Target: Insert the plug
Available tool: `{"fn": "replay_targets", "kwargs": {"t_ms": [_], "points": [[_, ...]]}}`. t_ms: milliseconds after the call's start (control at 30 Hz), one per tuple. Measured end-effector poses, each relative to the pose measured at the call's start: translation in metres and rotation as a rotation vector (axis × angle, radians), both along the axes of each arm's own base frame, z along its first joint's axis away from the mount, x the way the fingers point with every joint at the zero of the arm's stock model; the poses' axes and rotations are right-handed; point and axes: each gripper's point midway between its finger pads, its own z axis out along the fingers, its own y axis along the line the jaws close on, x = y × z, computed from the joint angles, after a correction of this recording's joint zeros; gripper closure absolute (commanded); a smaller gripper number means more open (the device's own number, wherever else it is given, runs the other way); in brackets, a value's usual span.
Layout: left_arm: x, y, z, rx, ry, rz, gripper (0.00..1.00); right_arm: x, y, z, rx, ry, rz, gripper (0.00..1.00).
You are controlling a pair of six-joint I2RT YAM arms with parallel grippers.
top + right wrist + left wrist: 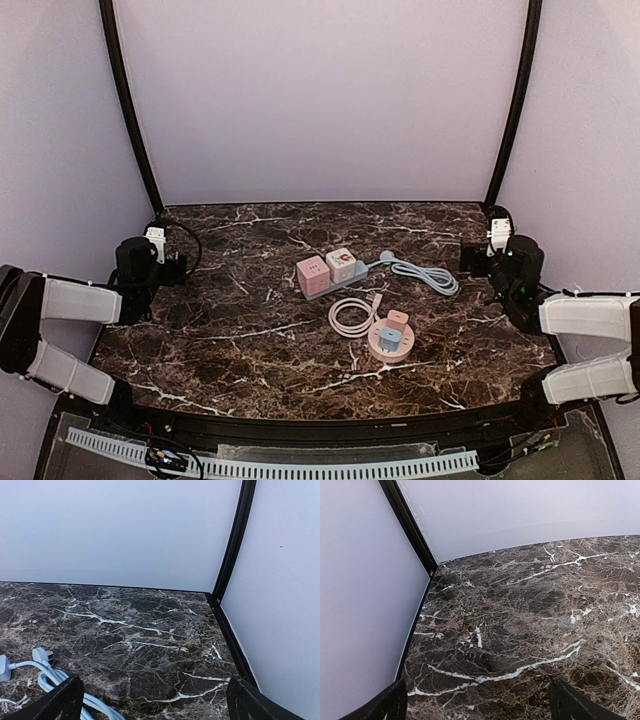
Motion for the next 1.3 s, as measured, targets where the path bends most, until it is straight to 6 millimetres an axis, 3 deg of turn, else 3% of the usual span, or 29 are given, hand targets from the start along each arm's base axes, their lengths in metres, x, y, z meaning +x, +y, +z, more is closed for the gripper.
{"fn": "replay_targets", "kwargs": {"t_ms": [233,433,667,967,1300], "points": [[0.014,0.007,-0.006,-0.002,-0.035,-0.017,0.03,-0.001,-0.031,-0.024,0.008,-0.01,-0.007,0.01],[0.02,0.022,-0.03,-0.025,-0.003,0.002,0.04,-0.007,-0.047,-0.038,0.064,-0.047,0.012,0.02],[0.018,0.033,-0.032,-0.088,-0.063,0.009,0.03,-0.001,-0.041,-0.03,0.091,-0.122,0.084,0.01],[0.02,0.033,-0.025,-0.111,-0.112,0.01,0.01,0.01,-0.02,-0.05,0.078,-0.083,0.216,0.01],[0.02,0.035,-0.022,-0.115,-0.126,0.023,0.01,0.018,-0.031,-0.041,0.095,-0.106,0.149,0.01]]}}
